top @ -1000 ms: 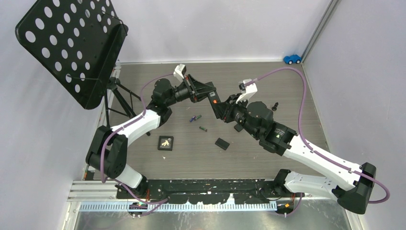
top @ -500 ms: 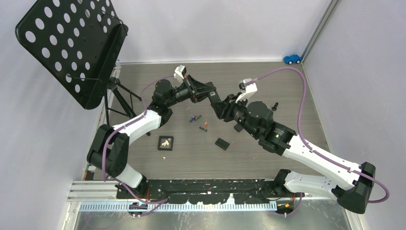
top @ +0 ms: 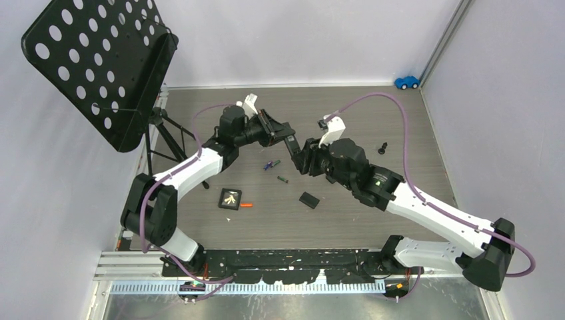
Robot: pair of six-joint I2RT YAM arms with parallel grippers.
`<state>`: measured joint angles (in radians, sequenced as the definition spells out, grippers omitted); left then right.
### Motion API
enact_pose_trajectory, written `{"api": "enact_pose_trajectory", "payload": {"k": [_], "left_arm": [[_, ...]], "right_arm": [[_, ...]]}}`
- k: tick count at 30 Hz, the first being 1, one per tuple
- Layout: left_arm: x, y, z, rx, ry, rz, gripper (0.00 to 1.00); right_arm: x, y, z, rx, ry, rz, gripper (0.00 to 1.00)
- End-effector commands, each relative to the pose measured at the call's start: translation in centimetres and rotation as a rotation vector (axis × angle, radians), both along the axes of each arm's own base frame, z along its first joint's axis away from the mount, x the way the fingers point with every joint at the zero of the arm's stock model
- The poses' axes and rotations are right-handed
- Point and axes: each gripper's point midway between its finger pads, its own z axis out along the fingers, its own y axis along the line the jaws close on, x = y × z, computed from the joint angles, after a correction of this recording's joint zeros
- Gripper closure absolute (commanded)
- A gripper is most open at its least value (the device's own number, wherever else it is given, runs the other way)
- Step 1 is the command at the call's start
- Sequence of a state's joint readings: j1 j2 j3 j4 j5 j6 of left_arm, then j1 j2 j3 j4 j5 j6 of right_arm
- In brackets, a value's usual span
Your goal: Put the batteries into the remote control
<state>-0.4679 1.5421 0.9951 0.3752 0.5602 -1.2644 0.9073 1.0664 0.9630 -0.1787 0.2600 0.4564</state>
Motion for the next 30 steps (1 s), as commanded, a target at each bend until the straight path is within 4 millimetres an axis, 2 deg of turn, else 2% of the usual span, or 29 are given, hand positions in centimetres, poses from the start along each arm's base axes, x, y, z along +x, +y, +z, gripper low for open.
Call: {"api": "enact_pose_trajectory", "payload": {"k": [1,4,6,11,16,21,24,30], "left_arm": [[1.3,5.1,-4.6,0.468,-0.106,0.108,1.00],[1.3,7.6,-5.6,0.623,-0.122,0.149,1.00],[1.3,9.3,-5.6,0.708,-0.133,0.188,1.00],[0.9,13.9,-5.4,0.901,-0.127,0.311,1.00],[-0.1,18.0,-4.3,1.039,-0.113,0.423,1.00],[-1.4,21.5,-2.8,1.150,-0.102,0.527,1.00],[-2.0,22.8,-1.9,1.192,-0.113,0.558,1.00],[-2.7,23.4,-1.2,1.206,-0.145,0.555,1.00]], "right_arm": [[-1.6,1.4,-2.1,-0.057,0.114,0.104,0.50],[-2.8,2.8,-4.9,-0.085,0.166,0.160,0.43],[-3.7,4.3,-6.3,-0.098,0.168,0.208,0.41],[-4.5,8.3,-9.5,-0.156,0.218,0.236,0.41],[-5.5,12.7,-13.4,-0.204,0.260,0.247,0.43],[-5.4,15.1,-17.0,-0.193,0.389,0.127,0.46],[-5.2,16.1,-18.1,-0.102,0.489,0.032,0.49],[-5.7,18.5,-20.4,0.007,0.678,-0.062,0.49]]}}
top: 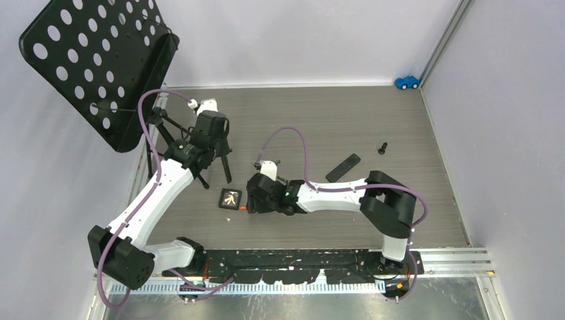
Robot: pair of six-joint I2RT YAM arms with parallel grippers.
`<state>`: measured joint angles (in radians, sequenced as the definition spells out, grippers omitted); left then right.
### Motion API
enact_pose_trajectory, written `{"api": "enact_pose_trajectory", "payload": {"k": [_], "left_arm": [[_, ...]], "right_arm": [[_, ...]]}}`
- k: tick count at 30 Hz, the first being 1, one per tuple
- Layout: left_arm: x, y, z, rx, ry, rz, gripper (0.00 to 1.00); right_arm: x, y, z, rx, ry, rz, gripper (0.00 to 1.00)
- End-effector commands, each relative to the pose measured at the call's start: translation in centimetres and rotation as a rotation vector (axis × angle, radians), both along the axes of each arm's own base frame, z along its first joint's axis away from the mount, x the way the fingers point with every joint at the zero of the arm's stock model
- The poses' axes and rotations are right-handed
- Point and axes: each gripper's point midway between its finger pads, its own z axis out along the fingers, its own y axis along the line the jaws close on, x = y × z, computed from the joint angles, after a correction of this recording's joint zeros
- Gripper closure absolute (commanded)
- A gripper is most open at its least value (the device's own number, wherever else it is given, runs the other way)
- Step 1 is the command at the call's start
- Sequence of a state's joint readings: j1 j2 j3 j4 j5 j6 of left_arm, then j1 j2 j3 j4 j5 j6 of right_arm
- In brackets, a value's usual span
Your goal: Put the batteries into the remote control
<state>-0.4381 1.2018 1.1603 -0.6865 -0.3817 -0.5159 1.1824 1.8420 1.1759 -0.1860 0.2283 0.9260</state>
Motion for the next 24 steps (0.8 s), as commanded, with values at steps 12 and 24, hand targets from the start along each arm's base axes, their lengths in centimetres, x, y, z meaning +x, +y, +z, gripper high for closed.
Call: {"api": "enact_pose_trajectory", "payload": {"k": [12,24], "left_arm": [[-0.5,-1.9,2.1,-0.073,-0.067,-0.137,1.00],[-0.7,-3.2,2.1,-0.108,-0.063,-0.206,1.00]], "right_arm": [[1.4,2.4,-2.5,0.099,0.222,-0.399,0.56],[4.2,1.4,-4.2,-0.016,0.156,-0.502,0.56]]}}
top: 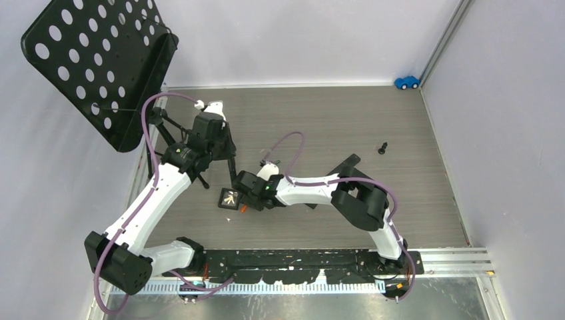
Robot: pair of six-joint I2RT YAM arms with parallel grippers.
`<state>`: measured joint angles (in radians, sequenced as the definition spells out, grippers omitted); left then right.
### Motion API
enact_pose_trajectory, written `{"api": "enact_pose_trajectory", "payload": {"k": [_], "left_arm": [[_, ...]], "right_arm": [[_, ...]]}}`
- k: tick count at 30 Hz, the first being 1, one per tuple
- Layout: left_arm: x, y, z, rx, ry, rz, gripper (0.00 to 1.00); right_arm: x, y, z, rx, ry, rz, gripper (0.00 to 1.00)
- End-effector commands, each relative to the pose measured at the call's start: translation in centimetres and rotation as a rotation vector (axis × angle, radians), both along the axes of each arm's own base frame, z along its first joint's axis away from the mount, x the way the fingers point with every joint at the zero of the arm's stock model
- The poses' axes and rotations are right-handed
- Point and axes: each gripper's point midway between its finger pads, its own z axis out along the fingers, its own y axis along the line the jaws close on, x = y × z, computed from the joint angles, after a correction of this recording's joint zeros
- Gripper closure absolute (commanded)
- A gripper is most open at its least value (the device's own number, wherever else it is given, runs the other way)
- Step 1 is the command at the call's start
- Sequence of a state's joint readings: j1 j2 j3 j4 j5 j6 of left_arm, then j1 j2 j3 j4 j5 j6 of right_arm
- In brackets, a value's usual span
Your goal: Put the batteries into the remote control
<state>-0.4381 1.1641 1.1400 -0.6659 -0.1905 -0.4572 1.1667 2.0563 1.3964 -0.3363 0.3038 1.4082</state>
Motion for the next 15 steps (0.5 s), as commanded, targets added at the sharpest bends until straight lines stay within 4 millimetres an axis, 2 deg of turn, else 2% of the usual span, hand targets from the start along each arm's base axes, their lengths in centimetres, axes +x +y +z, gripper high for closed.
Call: {"api": "enact_pose_trajectory", "payload": {"k": [1,7,11,15], "left_arm": [[0.6,-0.3,1.9,-0.031,-0.076,-0.018,1.00],[0.6,0.0,1.6,-0.022,-0.072,0.002,1.00],[0.7,0.4,1.6,-0.014,-0.075,0.024,1.00],[0.7,0.6,1.3,-0.007,-0.065,0.037,1.00]], "right_arm": [[1.5,-1.7,-1.5,-0.128,-0.028,-0.055,0.58],[0.8,-2.9,-2.7,-0.274,-0.035,0.011,0.71],[0.0,-3.7,-2.7,-0.346,-0.069,0.066,0.73],[-0.7,-4.0,-3.6,-0.376,-0.048,0.117,0.73]]}}
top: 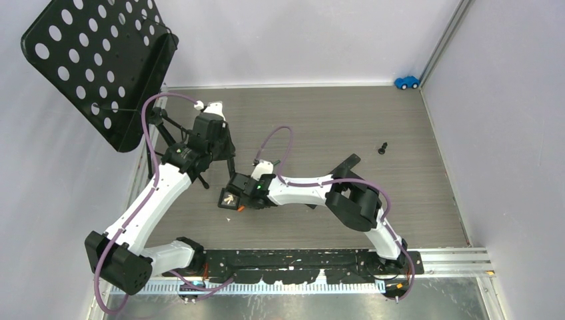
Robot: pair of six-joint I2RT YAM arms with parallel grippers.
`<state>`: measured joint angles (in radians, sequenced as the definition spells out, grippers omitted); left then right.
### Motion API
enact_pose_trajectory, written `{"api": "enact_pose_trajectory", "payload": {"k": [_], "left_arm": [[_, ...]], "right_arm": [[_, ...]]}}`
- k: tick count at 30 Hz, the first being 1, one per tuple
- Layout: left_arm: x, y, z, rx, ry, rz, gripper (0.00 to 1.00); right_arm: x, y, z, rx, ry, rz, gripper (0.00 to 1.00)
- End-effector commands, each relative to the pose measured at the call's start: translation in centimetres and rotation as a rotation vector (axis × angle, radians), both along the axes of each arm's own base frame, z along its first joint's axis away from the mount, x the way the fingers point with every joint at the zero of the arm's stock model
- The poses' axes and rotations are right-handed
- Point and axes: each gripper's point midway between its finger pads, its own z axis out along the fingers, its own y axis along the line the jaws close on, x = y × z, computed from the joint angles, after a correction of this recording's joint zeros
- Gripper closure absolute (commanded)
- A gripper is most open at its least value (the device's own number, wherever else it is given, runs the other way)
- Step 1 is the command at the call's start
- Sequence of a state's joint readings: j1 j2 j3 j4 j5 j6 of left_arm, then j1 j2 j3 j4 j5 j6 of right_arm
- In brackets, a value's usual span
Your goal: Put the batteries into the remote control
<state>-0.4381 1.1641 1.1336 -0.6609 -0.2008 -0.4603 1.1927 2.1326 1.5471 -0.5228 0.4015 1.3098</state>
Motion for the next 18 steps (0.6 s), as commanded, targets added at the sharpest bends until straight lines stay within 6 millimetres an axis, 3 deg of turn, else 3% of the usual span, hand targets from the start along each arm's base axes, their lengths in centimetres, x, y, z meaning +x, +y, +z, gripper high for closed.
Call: {"api": "enact_pose_trajectory", "payload": {"k": [1,10,18], "left_arm": [[0.6,0.4,1.3,-0.011,-0.063,0.027,1.00],[0.5,0.6,1.4,-0.009,-0.064,0.031,1.00],[0.3,0.7,1.3,-0.012,-0.071,0.032,1.00]], "right_arm": [[-1.2,-3.4,-3.2,-0.192,0.021,0.059,0.72],[-2.2,-1.3,-2.7,-0.176,0.034,0.107,0.57],[-2.5,-3.6,-3.2,-0.332,0.005,0.039,0.60]]}}
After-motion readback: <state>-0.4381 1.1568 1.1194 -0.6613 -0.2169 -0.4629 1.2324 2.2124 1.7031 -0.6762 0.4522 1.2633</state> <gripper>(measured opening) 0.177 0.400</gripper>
